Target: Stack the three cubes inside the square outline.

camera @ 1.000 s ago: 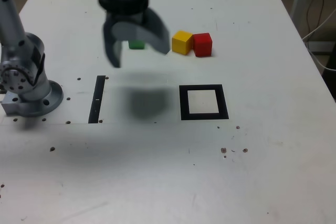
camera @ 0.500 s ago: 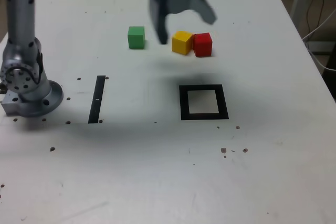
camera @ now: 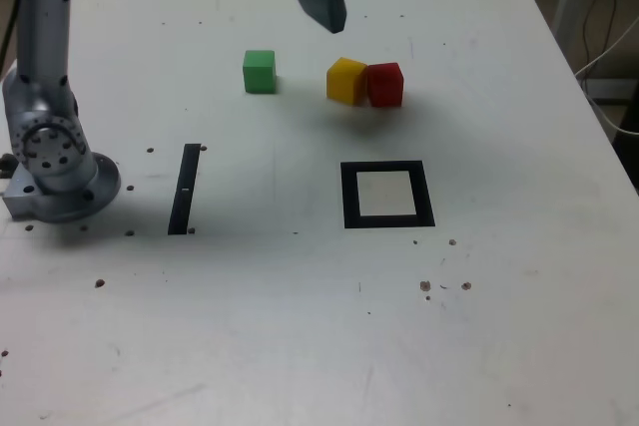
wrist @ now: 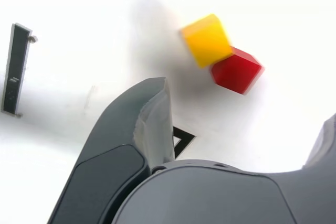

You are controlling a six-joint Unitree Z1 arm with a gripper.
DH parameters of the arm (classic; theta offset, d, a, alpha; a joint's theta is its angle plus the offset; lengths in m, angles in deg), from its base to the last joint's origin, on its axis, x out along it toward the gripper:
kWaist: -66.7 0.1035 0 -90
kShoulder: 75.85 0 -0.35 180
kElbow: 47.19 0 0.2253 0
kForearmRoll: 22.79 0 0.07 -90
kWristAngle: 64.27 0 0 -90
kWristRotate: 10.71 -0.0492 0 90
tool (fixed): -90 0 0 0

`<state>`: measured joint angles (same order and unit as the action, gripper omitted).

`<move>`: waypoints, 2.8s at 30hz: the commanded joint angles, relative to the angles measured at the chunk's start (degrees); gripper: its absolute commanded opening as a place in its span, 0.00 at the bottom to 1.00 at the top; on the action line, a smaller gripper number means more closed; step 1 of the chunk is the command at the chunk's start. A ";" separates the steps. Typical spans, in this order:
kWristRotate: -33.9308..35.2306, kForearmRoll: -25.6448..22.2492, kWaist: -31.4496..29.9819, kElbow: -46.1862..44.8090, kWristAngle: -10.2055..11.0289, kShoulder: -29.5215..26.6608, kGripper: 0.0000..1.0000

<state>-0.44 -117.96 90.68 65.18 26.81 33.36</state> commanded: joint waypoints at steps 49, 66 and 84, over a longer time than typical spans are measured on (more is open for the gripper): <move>44.13 14.83 -4.87 -5.05 -2.69 10.74 1.00; 44.50 18.24 -3.94 -2.74 -2.19 14.78 1.00; 47.97 17.69 -3.90 -6.04 -1.80 15.72 0.88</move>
<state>47.25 -100.12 87.19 59.06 24.82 48.53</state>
